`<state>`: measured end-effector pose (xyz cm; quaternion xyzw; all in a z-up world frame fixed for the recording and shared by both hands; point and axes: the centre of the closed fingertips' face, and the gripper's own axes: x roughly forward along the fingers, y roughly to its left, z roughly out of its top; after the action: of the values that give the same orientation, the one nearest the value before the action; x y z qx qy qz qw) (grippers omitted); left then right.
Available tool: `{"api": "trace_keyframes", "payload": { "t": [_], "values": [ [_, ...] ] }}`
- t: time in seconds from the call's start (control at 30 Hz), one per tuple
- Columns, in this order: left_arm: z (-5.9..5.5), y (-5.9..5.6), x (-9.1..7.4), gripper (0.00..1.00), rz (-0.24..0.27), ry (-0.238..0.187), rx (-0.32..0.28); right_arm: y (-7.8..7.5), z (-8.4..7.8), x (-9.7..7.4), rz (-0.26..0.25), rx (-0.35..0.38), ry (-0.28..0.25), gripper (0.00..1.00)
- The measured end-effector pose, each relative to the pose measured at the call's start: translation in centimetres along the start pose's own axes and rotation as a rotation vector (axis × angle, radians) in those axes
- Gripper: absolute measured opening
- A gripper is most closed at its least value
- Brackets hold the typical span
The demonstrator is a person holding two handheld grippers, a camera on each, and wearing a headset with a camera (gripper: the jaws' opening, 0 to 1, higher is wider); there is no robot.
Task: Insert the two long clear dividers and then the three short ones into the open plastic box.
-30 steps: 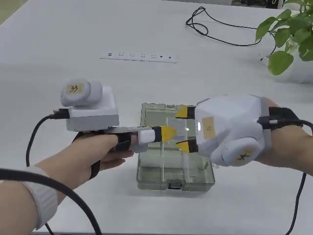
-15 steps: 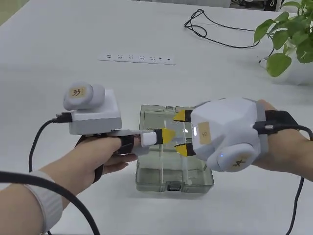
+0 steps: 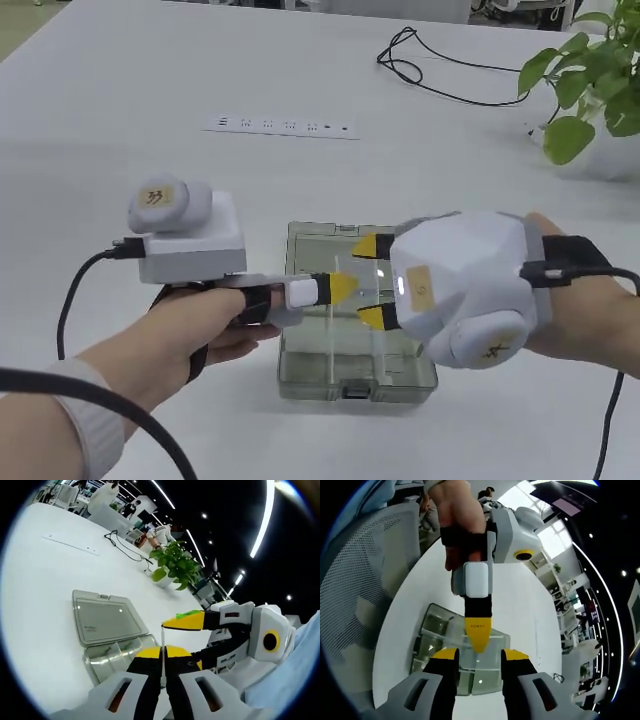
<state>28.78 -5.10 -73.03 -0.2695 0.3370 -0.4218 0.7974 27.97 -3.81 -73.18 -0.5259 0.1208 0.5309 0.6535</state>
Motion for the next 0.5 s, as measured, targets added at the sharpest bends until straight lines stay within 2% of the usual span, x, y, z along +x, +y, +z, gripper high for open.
{"api": "trace_keyframes", "payload": {
  "t": [0.07, 0.1, 0.13, 0.2, 0.33, 0.43, 0.47, 0.5],
  "values": [
    [0.0, -0.1, 0.0, 0.0, 0.0, -0.001, 0.02, -0.5, 0.4, -0.2, -0.013, 0.032, -0.028, 0.46],
    [0.0, -0.1, 0.0, 0.0, -0.003, 0.001, 0.028, -0.5, 0.5, -0.4, -0.004, 0.062, -0.037, 0.48],
    [-0.1, -0.2, 0.0, 0.0, -0.01, 0.004, 0.045, -0.8, 0.7, -0.6, 0.0, 0.121, -0.059, 0.48],
    [-0.2, -0.4, 0.0, 0.0, -0.024, 0.012, 0.081, -1.0, 1.1, -1.1, 0.025, 0.188, -0.094, 0.47],
    [-0.6, -0.5, -0.2, 0.0, -0.04, 0.031, 0.139, -2.0, 0.6, -2.0, 0.048, 0.312, -0.112, 0.48],
    [-0.7, -0.8, -0.4, 0.0, -0.06, 0.036, 0.164, -2.3, 0.3, -2.5, 0.071, 0.353, -0.13, 0.49],
    [-0.8, -1.0, -0.5, 0.0, -0.073, 0.035, 0.193, -2.3, 0.2, -2.6, 0.076, 0.356, -0.133, 0.48],
    [-0.8, -1.1, -0.5, 0.0, -0.078, 0.035, 0.199, -2.2, 0.2, -2.8, 0.098, 0.366, -0.142, 0.48]
  ]
}}
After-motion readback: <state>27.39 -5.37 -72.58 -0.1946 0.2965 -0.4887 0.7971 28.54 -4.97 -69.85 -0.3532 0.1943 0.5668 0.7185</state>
